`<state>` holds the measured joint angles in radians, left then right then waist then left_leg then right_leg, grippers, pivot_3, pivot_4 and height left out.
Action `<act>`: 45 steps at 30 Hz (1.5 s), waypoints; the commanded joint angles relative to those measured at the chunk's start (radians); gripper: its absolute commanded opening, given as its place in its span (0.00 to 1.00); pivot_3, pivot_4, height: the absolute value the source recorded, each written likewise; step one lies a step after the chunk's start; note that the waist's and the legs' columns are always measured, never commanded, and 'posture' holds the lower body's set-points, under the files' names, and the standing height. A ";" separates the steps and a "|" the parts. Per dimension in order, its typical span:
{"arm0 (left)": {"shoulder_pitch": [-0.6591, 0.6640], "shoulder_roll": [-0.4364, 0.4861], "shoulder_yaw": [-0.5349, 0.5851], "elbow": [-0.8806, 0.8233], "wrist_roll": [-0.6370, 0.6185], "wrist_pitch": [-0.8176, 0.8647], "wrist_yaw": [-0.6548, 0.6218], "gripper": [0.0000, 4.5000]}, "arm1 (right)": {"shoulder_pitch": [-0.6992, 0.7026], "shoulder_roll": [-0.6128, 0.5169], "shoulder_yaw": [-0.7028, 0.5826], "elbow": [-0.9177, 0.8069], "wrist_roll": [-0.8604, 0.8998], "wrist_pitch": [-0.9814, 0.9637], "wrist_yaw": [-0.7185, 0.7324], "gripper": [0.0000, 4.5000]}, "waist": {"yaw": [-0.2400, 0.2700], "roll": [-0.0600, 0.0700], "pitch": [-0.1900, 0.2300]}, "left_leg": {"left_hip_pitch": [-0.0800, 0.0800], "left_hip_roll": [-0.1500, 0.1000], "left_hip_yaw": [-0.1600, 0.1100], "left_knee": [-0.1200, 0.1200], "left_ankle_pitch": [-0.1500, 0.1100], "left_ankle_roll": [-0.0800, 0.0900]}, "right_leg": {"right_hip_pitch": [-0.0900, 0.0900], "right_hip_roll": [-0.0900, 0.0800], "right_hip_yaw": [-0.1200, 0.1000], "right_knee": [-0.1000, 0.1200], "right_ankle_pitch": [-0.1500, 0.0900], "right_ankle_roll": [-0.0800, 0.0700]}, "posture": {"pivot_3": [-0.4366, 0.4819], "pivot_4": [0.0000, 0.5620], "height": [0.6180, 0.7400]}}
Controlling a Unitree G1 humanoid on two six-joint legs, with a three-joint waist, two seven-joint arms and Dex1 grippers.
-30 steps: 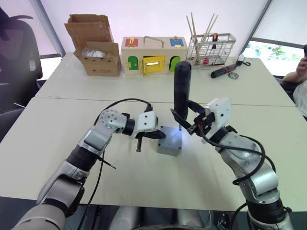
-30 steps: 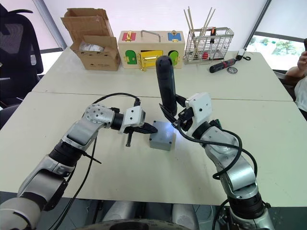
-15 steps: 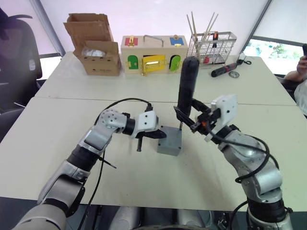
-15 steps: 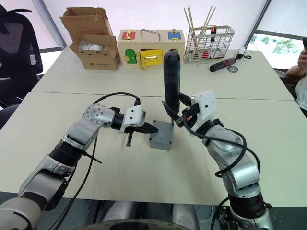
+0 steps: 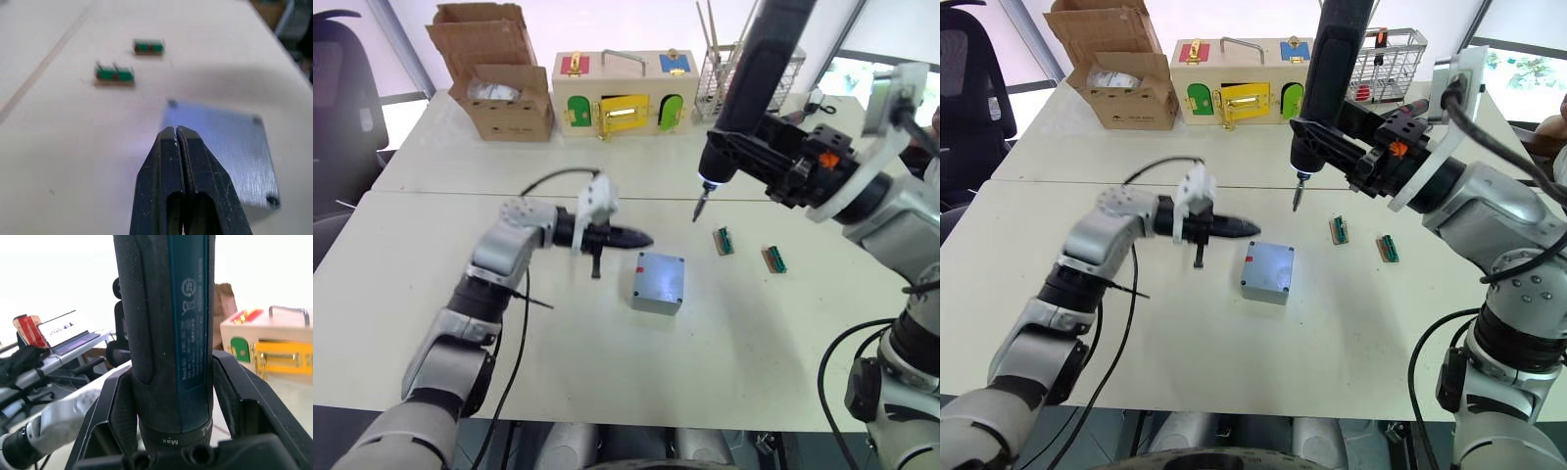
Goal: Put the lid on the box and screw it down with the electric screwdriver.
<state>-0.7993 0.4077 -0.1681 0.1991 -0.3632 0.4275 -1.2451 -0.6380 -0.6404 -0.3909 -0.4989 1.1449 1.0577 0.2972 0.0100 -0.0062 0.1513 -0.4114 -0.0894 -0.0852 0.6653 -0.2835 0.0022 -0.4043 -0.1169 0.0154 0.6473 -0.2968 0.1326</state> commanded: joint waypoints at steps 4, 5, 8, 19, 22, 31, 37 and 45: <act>-0.022 -0.015 0.014 -0.155 -0.073 0.027 -0.008 0.00 | -0.040 -0.369 -0.061 0.261 0.020 0.235 -0.041 0.44 | 0.007 0.002 0.003 | 0.000 -0.001 0.000 0.000 0.000 0.000 | 0.001 -0.001 0.000 0.000 0.000 0.000 | 0.48 0.27 1.00; -0.017 -0.018 -0.004 -0.178 -0.069 0.015 -0.019 0.00 | -0.028 -0.450 -0.051 0.312 0.008 0.289 -0.003 0.44 | 0.008 0.003 0.004 | -0.001 -0.002 0.001 0.000 0.000 0.001 | 0.000 -0.001 0.000 -0.001 0.000 0.000 | 0.48 0.27 1.00; 0.006 -0.024 -0.056 -0.221 -0.040 -0.031 -0.033 0.00 | 0.002 -0.585 -0.005 0.431 -0.004 0.414 0.080 0.44 | 0.000 0.003 0.004 | -0.005 -0.002 0.001 0.000 0.001 0.002 | -0.002 -0.002 0.000 -0.002 0.000 0.000 | 0.48 0.27 1.00; 0.125 0.022 -0.180 -0.312 0.116 -0.179 0.009 0.00 | 0.190 -0.723 0.265 0.644 -0.259 0.390 0.378 0.44 | -0.023 0.010 0.009 | -0.001 0.001 0.008 0.001 -0.001 0.008 | -0.003 -0.001 0.001 0.001 0.000 0.000 | 0.48 0.27 1.00; 0.150 0.028 -0.176 -0.334 0.117 -0.164 0.028 0.00 | 0.165 -0.687 0.289 0.689 -0.304 0.427 0.371 0.44 | -0.017 0.012 0.009 | -0.001 0.000 0.008 0.000 0.000 0.008 | -0.003 -0.001 0.001 0.002 0.000 0.000 | 0.48 0.27 1.00; 0.186 0.055 -0.165 -0.367 0.110 -0.130 0.068 0.00 | 0.155 -0.611 0.326 0.712 -0.430 0.401 0.367 0.44 | -0.001 0.011 0.010 | -0.002 -0.001 0.008 0.002 0.003 0.003 | -0.003 -0.001 0.000 0.000 0.000 0.000 | 0.48 0.27 1.00; 0.188 0.064 -0.170 -0.360 0.114 -0.134 0.071 0.00 | 0.218 -0.584 0.319 0.677 -0.480 0.374 0.363 0.69 | 0.004 0.011 0.010 | -0.002 -0.001 0.008 0.002 0.003 0.002 | -0.003 -0.001 0.000 0.001 0.000 0.000 | 0.48 0.27 1.00; 0.179 0.077 -0.128 -0.306 0.117 -0.138 0.103 0.00 | 0.244 -0.609 0.296 0.615 -0.531 0.299 0.384 1.00 | 0.004 0.010 0.009 | -0.001 -0.001 0.007 0.003 0.003 0.002 | -0.001 -0.001 0.000 0.001 0.000 0.000 | 0.48 0.27 1.00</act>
<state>-0.6031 0.4764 -0.3394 -0.1109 -0.2472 0.2971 -1.1638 -0.3903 -1.2191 -0.0616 0.1306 0.6477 1.3883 0.6800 0.0136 0.0042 0.1607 -0.4125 -0.0904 -0.0779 0.6679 -0.2807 0.0046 -0.4055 -0.1181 0.0150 0.6479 -0.2968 0.1330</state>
